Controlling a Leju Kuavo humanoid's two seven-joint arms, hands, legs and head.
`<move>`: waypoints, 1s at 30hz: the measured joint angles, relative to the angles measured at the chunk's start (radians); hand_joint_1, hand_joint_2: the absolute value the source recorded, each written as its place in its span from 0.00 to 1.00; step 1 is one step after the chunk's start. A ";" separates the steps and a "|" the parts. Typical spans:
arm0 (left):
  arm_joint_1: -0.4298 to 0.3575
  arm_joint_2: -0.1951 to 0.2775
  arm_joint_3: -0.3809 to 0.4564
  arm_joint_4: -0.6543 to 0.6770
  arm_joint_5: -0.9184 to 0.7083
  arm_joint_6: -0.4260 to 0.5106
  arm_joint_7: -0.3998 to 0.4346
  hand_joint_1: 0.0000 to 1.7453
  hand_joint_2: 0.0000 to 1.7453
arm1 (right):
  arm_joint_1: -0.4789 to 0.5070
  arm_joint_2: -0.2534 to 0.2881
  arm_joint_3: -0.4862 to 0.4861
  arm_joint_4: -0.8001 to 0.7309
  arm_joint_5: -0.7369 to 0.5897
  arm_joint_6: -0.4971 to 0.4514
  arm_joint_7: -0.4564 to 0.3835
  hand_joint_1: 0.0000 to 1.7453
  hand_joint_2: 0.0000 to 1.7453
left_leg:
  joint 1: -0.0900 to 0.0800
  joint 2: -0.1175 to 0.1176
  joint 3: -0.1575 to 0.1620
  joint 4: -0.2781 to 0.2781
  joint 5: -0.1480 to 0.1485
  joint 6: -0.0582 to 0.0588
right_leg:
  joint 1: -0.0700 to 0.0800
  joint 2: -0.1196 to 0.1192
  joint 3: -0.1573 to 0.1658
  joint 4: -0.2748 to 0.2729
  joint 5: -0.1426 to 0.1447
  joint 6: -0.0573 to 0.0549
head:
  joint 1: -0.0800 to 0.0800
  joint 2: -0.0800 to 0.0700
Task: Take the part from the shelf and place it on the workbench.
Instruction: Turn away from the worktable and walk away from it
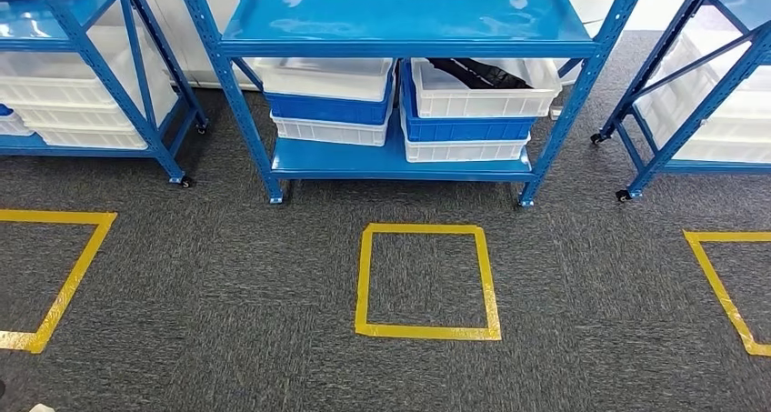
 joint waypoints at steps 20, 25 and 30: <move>-0.002 0.007 0.001 -0.001 -0.004 0.010 -0.001 0.00 0.00 | -0.011 0.011 -0.008 0.001 0.021 0.003 -0.012 0.00 0.00 | -0.003 0.009 -0.065 -0.001 0.059 0.023 | 0.005 0.002 0.119 -0.001 -0.074 -0.009 | -0.007 0.000; -0.003 0.007 0.001 -0.001 -0.017 0.008 -0.002 0.00 0.00 | -0.013 0.008 -0.010 0.001 0.014 0.002 -0.010 0.00 0.00 | 0.000 0.007 -0.036 -0.011 0.049 0.036 | -0.004 0.004 -0.035 0.225 -0.168 -0.004 | -0.002 0.000; -0.001 0.007 0.001 0.000 -0.025 0.006 -0.002 0.00 0.00 | -0.005 0.007 -0.015 0.002 0.008 0.002 -0.007 0.00 0.00 | 0.004 0.000 -0.006 0.001 0.009 0.006 | -0.022 0.001 -0.008 0.018 -0.027 0.038 | 0.007 0.000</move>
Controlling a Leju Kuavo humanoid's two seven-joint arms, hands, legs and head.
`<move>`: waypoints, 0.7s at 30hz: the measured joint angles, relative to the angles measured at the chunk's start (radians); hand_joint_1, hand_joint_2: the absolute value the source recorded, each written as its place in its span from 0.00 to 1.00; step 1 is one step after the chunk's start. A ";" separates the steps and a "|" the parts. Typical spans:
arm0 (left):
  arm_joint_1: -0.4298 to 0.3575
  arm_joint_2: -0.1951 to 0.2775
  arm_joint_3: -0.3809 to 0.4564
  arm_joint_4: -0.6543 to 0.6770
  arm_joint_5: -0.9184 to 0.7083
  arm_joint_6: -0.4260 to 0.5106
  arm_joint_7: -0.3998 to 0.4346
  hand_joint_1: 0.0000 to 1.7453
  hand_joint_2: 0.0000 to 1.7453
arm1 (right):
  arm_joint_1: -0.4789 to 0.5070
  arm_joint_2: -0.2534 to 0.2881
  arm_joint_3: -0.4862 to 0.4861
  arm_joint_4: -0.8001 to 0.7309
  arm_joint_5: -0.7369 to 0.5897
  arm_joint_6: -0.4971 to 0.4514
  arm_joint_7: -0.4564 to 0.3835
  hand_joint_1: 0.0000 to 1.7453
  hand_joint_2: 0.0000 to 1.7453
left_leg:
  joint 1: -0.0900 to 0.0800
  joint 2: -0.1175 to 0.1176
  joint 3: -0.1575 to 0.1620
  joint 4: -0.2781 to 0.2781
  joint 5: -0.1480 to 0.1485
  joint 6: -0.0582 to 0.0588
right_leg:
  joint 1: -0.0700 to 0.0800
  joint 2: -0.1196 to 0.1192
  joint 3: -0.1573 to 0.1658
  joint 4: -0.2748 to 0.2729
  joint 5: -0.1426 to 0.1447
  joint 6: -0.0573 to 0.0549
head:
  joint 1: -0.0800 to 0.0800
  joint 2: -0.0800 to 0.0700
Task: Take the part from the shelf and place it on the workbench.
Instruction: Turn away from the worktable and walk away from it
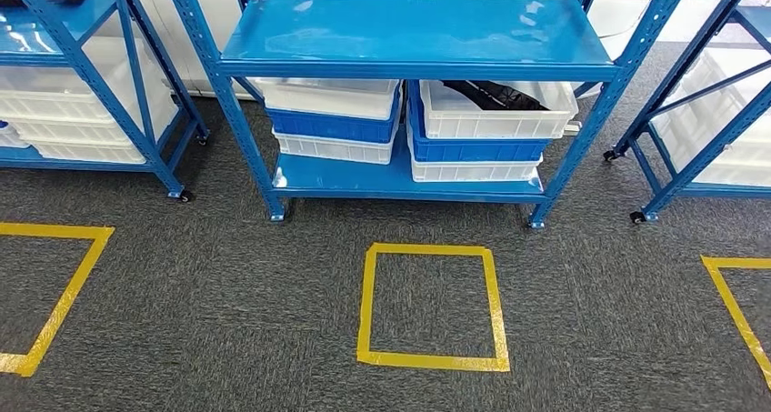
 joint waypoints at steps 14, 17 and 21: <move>-0.004 0.004 -0.004 0.000 -0.019 -0.006 0.001 0.00 0.00 | 0.002 0.003 -0.019 0.001 -0.010 -0.002 -0.001 0.00 0.00 | 0.022 0.014 -0.142 0.150 0.007 -0.042 | 0.009 0.005 0.087 -0.032 -0.034 -0.073 | -0.009 0.000; -0.005 0.005 -0.004 0.000 -0.021 -0.006 0.004 0.00 0.00 | -0.002 0.006 -0.020 0.000 -0.005 -0.002 -0.004 0.00 0.00 | 0.007 0.012 -0.109 0.059 -0.003 -0.021 | 0.013 0.006 0.096 -0.033 -0.044 -0.056 | -0.009 0.000; -0.002 0.006 -0.004 0.000 -0.020 -0.004 0.005 0.00 0.00 | -0.002 0.007 -0.021 0.001 0.001 -0.002 -0.005 0.00 0.00 | 0.003 0.010 -0.070 0.031 0.018 0.016 | 0.027 0.005 0.107 0.010 -0.060 -0.034 | -0.009 0.000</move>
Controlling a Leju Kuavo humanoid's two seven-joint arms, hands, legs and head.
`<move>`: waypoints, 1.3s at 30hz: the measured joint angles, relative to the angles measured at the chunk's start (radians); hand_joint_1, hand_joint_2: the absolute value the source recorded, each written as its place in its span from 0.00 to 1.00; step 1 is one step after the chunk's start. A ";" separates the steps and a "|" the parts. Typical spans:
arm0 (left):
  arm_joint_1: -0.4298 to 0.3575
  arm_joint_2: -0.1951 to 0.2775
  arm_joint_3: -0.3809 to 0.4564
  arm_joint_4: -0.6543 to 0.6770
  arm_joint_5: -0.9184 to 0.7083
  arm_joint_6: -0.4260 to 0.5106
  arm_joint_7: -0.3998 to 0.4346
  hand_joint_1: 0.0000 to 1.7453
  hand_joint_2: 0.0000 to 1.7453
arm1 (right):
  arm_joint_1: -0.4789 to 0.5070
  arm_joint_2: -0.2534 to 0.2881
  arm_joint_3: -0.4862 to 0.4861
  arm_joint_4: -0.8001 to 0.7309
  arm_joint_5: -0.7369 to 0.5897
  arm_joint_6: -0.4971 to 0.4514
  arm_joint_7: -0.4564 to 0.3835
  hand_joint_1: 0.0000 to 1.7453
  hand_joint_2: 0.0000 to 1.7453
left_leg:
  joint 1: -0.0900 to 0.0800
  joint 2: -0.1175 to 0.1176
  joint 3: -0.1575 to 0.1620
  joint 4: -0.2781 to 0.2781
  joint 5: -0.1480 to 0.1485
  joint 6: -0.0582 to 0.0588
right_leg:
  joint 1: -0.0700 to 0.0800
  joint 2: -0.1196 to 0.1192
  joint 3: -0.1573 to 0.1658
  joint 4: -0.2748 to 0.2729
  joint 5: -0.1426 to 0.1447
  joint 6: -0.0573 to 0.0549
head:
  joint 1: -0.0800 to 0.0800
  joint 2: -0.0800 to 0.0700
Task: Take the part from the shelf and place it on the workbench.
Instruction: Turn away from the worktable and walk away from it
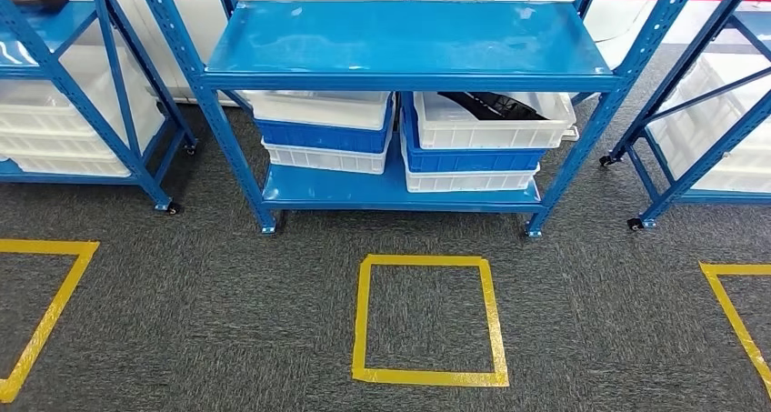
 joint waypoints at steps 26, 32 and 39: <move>0.001 -0.003 0.000 0.000 0.002 0.009 0.013 0.00 0.00 | 0.003 -0.005 -0.003 0.000 0.021 0.003 0.024 0.00 0.00 | 0.002 0.005 -0.038 0.039 -0.014 -0.035 | -0.006 -0.002 -0.024 -0.039 0.022 -0.035 | -0.002 0.000; 0.005 -0.005 0.000 0.000 0.003 0.009 0.013 0.00 0.00 | 0.001 -0.005 -0.003 0.000 0.021 0.004 0.031 0.00 0.00 | -0.003 0.003 0.006 -0.005 0.014 0.013 | 0.000 -0.001 -0.037 0.061 -0.030 -0.009 | 0.003 0.000; 0.006 -0.006 0.000 0.000 0.000 0.007 0.013 0.00 0.00 | 0.011 -0.007 -0.003 0.001 0.020 0.004 0.034 0.00 0.00 | -0.006 -0.004 0.034 -0.001 -0.011 0.000 | -0.010 -0.001 -0.104 0.045 0.022 0.024 | 0.008 0.000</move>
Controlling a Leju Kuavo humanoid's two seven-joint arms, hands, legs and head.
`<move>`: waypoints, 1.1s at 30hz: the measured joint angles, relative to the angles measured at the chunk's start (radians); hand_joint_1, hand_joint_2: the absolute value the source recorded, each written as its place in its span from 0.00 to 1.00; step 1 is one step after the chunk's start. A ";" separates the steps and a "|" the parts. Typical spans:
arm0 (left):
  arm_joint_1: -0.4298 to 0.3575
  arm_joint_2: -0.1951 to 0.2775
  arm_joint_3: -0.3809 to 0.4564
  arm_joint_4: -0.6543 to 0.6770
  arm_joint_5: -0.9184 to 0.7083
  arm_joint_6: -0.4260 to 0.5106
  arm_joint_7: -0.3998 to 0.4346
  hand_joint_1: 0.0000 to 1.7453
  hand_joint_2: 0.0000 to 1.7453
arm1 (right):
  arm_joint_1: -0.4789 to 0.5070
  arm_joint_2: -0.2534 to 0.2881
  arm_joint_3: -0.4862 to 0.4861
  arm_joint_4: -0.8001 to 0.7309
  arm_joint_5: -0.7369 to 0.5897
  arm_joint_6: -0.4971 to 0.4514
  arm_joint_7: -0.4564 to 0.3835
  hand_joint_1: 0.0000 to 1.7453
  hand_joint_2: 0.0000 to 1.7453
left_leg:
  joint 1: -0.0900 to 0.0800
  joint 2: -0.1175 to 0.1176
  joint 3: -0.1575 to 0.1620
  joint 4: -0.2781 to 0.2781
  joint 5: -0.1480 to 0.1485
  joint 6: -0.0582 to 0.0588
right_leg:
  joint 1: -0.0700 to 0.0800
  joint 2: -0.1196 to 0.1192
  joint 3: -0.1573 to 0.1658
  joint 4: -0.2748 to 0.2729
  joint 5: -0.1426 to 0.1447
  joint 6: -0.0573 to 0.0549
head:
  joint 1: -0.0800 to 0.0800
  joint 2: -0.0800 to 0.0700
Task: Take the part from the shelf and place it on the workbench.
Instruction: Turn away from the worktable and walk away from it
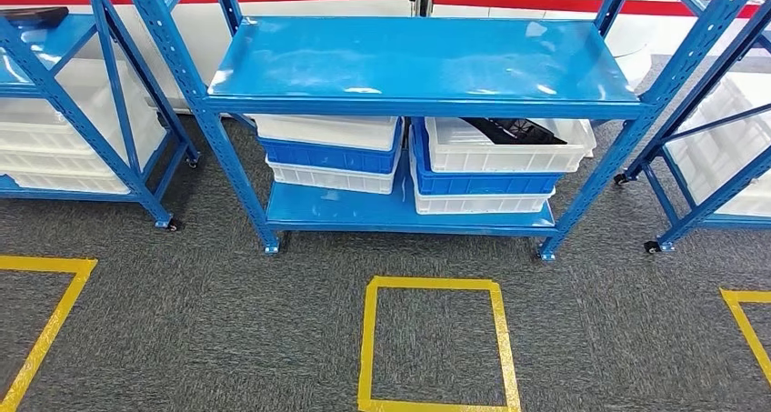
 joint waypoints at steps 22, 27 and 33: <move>0.001 0.000 0.003 0.000 0.007 0.009 0.004 0.00 0.00 | -0.007 0.008 0.000 0.001 0.018 0.016 -0.016 0.00 0.00 | 0.007 0.003 -0.055 -0.006 0.046 0.001 | 0.012 -0.001 0.118 -0.052 -0.023 -0.030 | -0.008 0.000; -0.001 0.000 0.003 0.000 0.008 0.009 0.005 0.00 0.00 | -0.010 0.005 0.000 0.001 0.019 0.016 -0.017 0.00 0.00 | 0.005 0.000 -0.024 -0.012 0.031 0.004 | 0.011 0.000 -0.038 0.153 -0.109 -0.045 | 0.000 0.000; 0.000 0.000 0.003 0.000 0.006 0.009 -0.001 0.00 0.00 | -0.004 0.002 0.000 0.001 0.018 0.016 -0.019 0.00 0.00 | 0.000 -0.004 0.021 -0.004 -0.014 -0.021 | 0.007 -0.007 0.006 -0.073 0.042 -0.030 | 0.005 0.000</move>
